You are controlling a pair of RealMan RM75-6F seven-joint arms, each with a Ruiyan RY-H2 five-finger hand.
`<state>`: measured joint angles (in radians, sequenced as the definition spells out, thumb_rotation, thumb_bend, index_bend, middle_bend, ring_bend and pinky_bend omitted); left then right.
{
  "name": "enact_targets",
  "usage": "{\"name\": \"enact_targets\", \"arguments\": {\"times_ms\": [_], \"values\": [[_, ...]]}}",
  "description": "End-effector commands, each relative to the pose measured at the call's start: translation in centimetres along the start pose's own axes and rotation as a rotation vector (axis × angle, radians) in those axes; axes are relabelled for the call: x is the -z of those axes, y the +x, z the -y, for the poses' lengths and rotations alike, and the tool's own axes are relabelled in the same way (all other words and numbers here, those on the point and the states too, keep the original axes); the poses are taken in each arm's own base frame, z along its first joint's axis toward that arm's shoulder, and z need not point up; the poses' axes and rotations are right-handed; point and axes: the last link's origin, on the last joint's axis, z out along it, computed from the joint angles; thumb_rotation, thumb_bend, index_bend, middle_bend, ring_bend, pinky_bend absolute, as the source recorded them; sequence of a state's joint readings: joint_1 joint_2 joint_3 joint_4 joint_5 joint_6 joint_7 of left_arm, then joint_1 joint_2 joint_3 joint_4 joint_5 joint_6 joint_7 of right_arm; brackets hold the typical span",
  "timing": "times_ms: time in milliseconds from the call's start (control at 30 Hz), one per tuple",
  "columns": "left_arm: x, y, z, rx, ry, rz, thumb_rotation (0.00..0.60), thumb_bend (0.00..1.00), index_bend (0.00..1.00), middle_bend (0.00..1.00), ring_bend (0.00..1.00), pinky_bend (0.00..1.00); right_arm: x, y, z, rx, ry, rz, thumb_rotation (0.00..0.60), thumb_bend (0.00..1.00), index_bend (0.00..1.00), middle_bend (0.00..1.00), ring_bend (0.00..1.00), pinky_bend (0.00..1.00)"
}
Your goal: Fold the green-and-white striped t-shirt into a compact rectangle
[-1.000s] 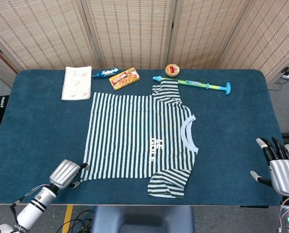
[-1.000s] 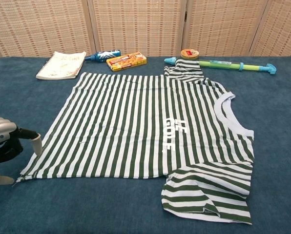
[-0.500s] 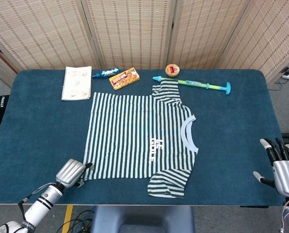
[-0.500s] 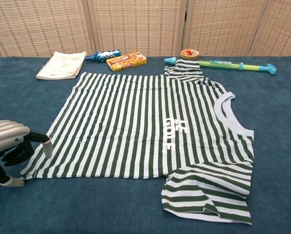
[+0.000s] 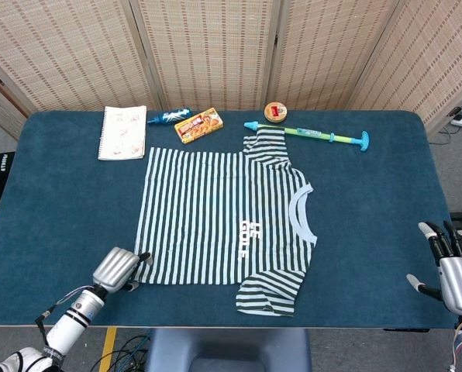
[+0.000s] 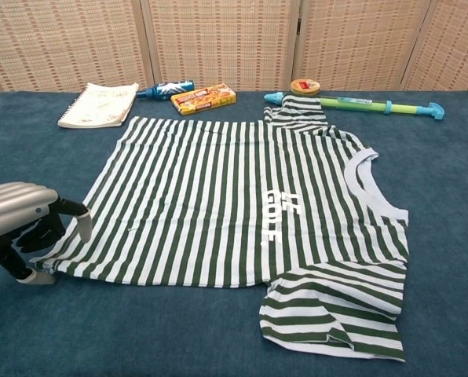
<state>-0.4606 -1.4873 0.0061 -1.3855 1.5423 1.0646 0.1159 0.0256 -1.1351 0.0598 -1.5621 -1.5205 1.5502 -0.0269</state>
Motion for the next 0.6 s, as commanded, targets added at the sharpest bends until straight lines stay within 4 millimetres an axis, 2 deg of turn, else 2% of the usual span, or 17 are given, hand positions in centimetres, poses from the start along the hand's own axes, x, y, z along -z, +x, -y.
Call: {"name": "enact_targets", "arguments": {"times_ms": [33, 167, 433, 600], "values": [[-0.2, 0.0, -0.1, 0.011, -0.007, -0.006, 0.6, 0.17, 0.47, 0.9, 0.82, 0.95, 0.0, 0.0, 0.0, -0.001, 0.001, 0.001, 0.6, 0.06, 0.06, 0.12, 0.04, 0.14], [-0.6, -0.1, -0.3, 0.014, -0.017, -0.016, 0.6, 0.2, 0.49, 0.91, 0.82, 0.95, -0.1, -0.1, 0.0, -0.003, 0.003, 0.005, 0.6, 0.06, 0.06, 0.12, 0.04, 0.14], [-1.4, -0.1, -0.6, 0.014, -0.031, -0.036, 0.6, 0.41, 0.55, 0.91, 0.83, 0.96, -0.2, -0.5, 0.1, -0.008, 0.007, 0.021, 0.6, 0.06, 0.06, 0.13, 0.04, 0.14], [-1.5, -0.1, -0.7, 0.008, -0.034, -0.034, 0.6, 0.47, 0.57, 0.91, 0.83, 0.96, -0.4, -0.8, 0.5, -0.011, 0.031, 0.035, 0.6, 0.06, 0.06, 0.13, 0.04, 0.14]]}}
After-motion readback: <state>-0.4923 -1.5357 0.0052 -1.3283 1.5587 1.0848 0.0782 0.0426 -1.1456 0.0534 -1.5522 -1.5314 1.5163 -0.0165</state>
